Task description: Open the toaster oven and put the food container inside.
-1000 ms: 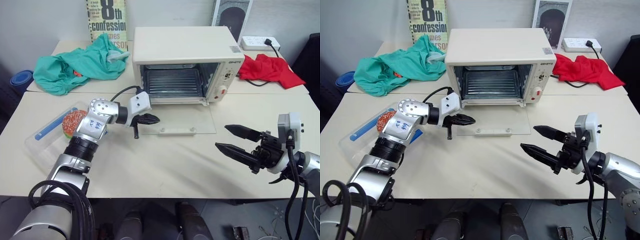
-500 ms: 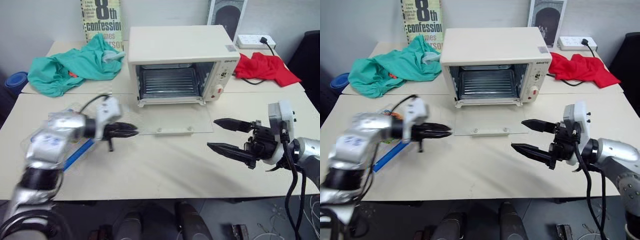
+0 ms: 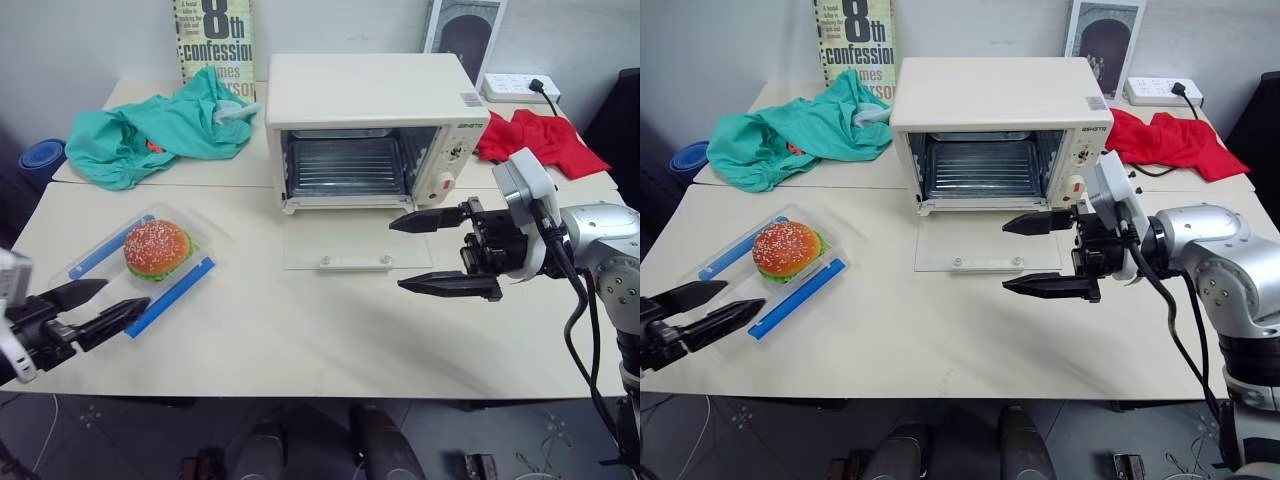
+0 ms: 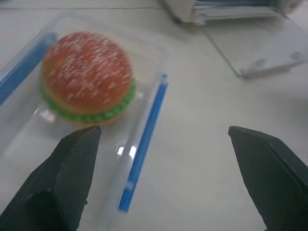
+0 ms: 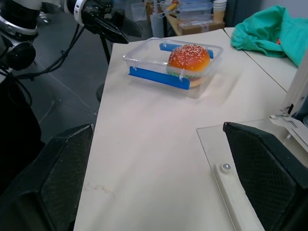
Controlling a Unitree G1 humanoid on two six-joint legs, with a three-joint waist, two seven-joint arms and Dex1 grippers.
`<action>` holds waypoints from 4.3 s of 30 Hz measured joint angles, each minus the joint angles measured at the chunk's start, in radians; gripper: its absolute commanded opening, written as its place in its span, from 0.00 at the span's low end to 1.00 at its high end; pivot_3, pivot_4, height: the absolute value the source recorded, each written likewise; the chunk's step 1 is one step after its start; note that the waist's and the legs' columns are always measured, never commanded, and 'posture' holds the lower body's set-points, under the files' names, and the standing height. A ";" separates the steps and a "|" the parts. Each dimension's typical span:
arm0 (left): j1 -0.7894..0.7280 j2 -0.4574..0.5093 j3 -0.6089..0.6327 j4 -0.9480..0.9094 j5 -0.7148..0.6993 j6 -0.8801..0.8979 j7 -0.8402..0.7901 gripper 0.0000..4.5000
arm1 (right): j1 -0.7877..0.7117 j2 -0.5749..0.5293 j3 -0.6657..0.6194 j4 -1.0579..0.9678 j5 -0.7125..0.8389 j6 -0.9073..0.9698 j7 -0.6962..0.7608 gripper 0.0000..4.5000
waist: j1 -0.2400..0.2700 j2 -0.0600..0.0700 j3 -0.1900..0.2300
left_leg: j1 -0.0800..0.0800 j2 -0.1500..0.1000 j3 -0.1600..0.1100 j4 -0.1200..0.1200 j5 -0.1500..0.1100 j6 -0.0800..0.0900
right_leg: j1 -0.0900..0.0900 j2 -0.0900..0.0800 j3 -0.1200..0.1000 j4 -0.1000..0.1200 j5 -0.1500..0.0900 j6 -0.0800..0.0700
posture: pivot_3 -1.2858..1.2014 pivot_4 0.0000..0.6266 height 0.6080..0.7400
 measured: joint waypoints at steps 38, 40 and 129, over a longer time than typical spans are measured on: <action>-0.436 -0.034 -0.317 0.488 0.008 0.088 0.773 0.02 | 0.087 0.067 -0.081 -0.115 0.053 0.077 -0.143 1.00 | 0.003 -0.005 -0.004 | 0.000 -0.001 -0.001 0.000 -0.001 -0.006 | -0.001 -0.002 -0.002 0.001 0.000 0.000 | 0.52 0.24 1.00; -0.496 -0.030 -0.364 0.527 -0.005 0.089 0.779 0.02 | 0.108 0.047 -0.106 -0.125 0.060 0.082 -0.152 1.00 | 0.011 -0.006 -0.004 | -0.001 -0.001 -0.003 0.000 -0.001 -0.006 | -0.001 -0.002 -0.003 0.001 0.000 0.000 | 0.52 0.24 1.00; -0.777 -0.345 -1.286 0.808 0.218 -0.876 0.224 0.00 | 0.120 0.450 0.038 0.149 -0.329 -0.108 -0.825 0.01 | 0.016 -0.008 -0.005 | 0.011 -0.001 0.004 -0.002 -0.002 -0.002 | 0.011 0.000 0.004 -0.004 0.001 0.002 | 0.52 0.24 1.00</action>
